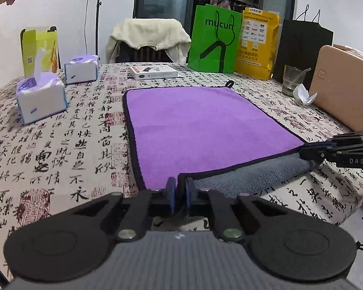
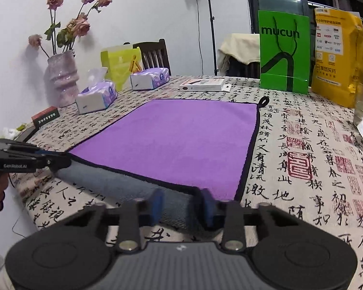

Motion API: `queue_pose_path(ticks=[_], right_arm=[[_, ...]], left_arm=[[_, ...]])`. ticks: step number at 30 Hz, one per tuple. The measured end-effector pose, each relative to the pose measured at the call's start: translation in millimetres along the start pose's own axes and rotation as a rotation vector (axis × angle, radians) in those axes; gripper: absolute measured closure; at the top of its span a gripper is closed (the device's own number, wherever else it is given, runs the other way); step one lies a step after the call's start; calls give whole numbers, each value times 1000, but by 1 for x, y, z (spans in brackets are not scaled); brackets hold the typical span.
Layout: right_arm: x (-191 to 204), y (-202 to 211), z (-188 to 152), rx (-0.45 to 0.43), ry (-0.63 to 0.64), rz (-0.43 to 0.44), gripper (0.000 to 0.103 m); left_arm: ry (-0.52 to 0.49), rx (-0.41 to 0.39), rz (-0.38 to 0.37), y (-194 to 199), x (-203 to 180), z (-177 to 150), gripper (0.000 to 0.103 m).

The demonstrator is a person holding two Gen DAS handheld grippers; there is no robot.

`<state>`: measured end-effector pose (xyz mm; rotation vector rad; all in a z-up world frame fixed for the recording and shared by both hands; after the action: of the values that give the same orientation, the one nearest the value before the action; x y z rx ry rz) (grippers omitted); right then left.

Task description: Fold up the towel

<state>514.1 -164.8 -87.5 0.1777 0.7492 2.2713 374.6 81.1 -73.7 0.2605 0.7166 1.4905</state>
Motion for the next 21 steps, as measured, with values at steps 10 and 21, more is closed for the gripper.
queue_pose_path(ticks=[10, 21], right_arm=[[-14, 0, 6, 1, 12, -15, 97], [-32, -6, 33, -38, 34, -24, 98]], left_arm=[[-7, -30, 13, -2, -4, 15, 96], [-43, -91, 30, -14, -9, 54, 97]])
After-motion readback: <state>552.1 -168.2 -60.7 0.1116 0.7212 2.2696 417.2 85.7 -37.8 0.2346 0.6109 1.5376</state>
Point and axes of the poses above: each gripper's, at about its wrist camera, not at the fingertips, and y roughly against the way its jaws point, x to its left, z to its top, the point moved 7 cm from there along -y, roughly the way its jaws point, and after that the axes turned 14 degrees about y, right-handed, at the moved point
